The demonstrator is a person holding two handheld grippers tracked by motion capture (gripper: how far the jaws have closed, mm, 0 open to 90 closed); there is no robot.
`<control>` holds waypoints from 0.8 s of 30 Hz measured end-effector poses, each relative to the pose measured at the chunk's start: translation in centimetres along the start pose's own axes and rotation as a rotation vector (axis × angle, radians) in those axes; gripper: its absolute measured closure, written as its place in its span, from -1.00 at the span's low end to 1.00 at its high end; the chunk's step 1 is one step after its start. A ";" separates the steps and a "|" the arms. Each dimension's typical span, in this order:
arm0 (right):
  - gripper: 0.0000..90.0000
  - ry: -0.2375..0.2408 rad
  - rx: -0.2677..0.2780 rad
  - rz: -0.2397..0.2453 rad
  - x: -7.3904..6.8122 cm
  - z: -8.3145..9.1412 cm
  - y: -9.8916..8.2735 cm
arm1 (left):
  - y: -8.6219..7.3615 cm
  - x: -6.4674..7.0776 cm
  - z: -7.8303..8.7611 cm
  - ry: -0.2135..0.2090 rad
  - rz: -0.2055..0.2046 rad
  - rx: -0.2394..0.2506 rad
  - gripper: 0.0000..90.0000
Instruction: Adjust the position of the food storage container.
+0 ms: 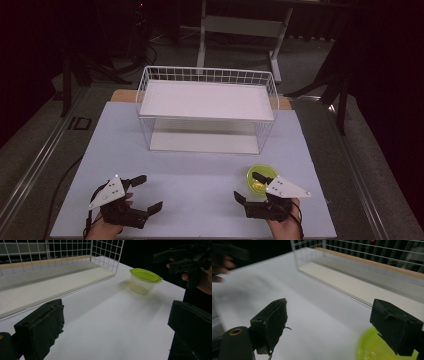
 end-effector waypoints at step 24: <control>-0.71 0.030 0.018 0.057 -0.6 0.6 5.3 | 0.1 0.3 -0.3 -0.020 0.017 0.010 -0.97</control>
Point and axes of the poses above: each handheld gripper's, and its own axes: z roughly backward along the jaws, y roughly out of its top, x roughly to its right, the point moved 1 cm from there along -z, roughly forward along the jaws, and after that the axes turned 13 degrees about y, right-handed, at the moved point
